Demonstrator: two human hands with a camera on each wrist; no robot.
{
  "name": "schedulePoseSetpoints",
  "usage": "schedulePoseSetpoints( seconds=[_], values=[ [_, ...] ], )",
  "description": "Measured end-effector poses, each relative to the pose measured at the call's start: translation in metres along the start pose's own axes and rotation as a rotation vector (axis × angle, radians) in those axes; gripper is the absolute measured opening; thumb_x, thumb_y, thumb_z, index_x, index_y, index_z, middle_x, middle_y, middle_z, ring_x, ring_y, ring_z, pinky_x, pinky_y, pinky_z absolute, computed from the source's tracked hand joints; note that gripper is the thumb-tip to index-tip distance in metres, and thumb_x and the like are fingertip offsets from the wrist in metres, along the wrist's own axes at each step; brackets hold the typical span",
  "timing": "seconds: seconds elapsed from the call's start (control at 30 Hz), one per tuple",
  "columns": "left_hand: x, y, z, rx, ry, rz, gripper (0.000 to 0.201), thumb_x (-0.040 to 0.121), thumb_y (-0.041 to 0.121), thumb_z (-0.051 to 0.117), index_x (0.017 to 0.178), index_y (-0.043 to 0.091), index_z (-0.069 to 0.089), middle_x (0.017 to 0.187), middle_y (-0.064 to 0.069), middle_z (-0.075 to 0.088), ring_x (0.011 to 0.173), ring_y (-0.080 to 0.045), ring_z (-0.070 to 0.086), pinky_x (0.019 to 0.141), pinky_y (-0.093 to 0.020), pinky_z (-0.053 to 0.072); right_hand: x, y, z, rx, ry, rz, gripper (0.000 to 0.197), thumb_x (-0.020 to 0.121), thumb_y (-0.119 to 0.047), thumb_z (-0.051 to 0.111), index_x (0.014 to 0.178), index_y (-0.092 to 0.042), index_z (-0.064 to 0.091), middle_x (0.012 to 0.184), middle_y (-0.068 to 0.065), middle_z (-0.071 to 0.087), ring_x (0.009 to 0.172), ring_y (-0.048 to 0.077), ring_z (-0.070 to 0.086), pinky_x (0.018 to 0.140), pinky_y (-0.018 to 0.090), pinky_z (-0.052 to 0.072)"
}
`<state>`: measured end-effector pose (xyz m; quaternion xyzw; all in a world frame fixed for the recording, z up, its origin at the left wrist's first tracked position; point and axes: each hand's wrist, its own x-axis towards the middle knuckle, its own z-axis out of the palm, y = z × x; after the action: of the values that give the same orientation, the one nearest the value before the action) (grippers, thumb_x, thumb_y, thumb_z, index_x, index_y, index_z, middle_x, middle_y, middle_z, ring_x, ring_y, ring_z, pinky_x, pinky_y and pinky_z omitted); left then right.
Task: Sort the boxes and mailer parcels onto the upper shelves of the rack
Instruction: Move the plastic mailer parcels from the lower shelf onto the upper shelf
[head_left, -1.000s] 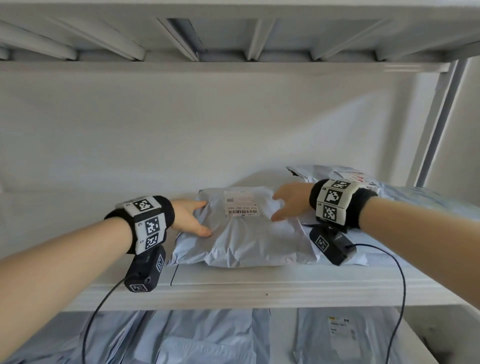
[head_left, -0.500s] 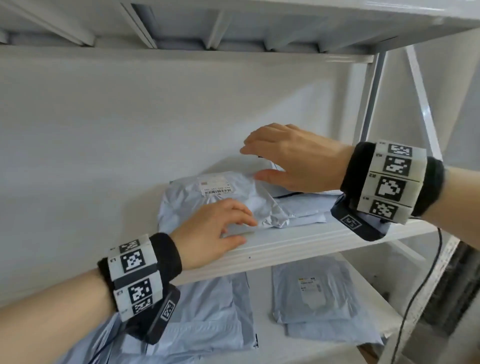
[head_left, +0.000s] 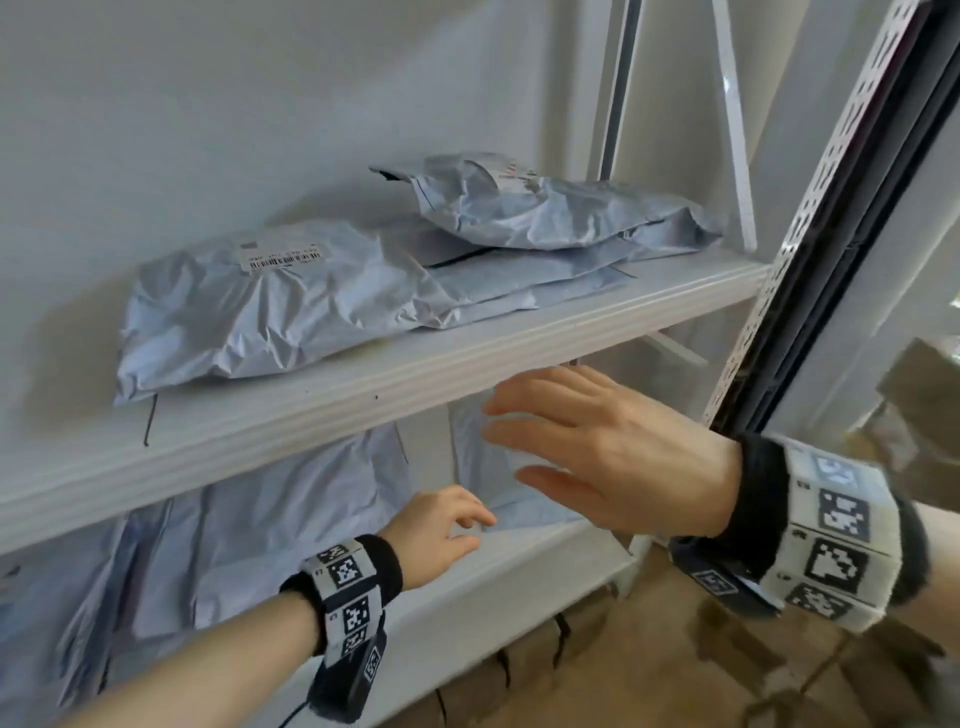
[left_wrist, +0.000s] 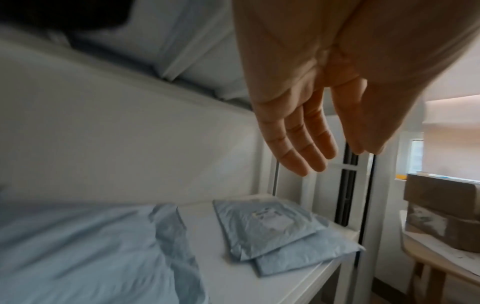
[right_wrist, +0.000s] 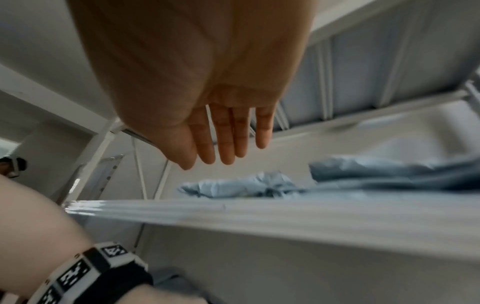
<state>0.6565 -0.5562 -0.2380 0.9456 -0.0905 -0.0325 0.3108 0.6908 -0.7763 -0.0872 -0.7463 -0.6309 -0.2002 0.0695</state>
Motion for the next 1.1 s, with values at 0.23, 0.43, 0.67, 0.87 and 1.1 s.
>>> schedulePoseSetpoints(
  seconds=[0.23, 0.43, 0.67, 0.87, 1.1],
  values=[
    [0.063, -0.054, 0.055, -0.092, 0.056, -0.327, 0.022, 0.089, 0.012, 0.062, 0.110, 0.016, 0.069, 0.111, -0.003, 0.064, 0.094, -0.013, 0.061, 0.085, -0.020, 0.048, -0.064, 0.079, 0.133, 0.144, -0.134, 0.246, 0.029, 0.086, -0.017, 0.069, 0.115, -0.010, 0.067, 0.122, 0.008, 0.062, 0.116, 0.029, 0.058, 0.091, 0.044, 0.052],
    [0.124, -0.095, 0.084, -0.108, 0.090, -0.627, 0.033, 0.091, 0.021, 0.061, 0.123, 0.016, 0.062, 0.129, -0.005, 0.060, 0.116, -0.020, 0.057, 0.095, -0.024, 0.041, -0.112, 0.172, 0.240, 0.302, -0.284, 0.525, 0.027, 0.091, -0.016, 0.062, 0.118, -0.012, 0.067, 0.126, 0.005, 0.060, 0.118, 0.025, 0.055, 0.100, 0.038, 0.047],
    [0.180, -0.121, 0.100, -0.158, 0.101, -0.916, 0.049, 0.089, 0.026, 0.065, 0.131, 0.003, 0.053, 0.135, -0.017, 0.054, 0.122, -0.030, 0.053, 0.097, -0.031, 0.040, -0.123, 0.259, 0.317, 0.517, -0.396, 0.892, 0.037, 0.091, -0.009, 0.056, 0.127, -0.010, 0.059, 0.132, 0.009, 0.051, 0.120, 0.029, 0.050, 0.098, 0.028, 0.037],
    [0.207, -0.127, 0.116, -0.475, 0.227, -1.157, 0.059, 0.094, 0.022, 0.059, 0.145, 0.003, 0.034, 0.149, -0.018, 0.037, 0.134, -0.032, 0.040, 0.106, -0.036, 0.033, -0.111, 0.295, 0.349, 0.659, -0.379, 1.088, 0.028, 0.092, -0.014, 0.052, 0.118, -0.012, 0.061, 0.116, 0.011, 0.058, 0.101, 0.029, 0.060, 0.084, 0.028, 0.043],
    [0.213, -0.128, 0.118, -0.686, 0.320, -1.173, 0.022, 0.091, 0.015, 0.063, 0.113, 0.011, 0.061, 0.103, -0.004, 0.057, 0.091, -0.020, 0.056, 0.072, -0.029, 0.046, -0.097, 0.313, 0.369, 0.766, -0.398, 1.228, 0.009, 0.090, -0.025, 0.061, 0.086, -0.021, 0.054, 0.073, -0.008, 0.052, 0.077, 0.016, 0.050, 0.073, 0.024, 0.036]
  ],
)
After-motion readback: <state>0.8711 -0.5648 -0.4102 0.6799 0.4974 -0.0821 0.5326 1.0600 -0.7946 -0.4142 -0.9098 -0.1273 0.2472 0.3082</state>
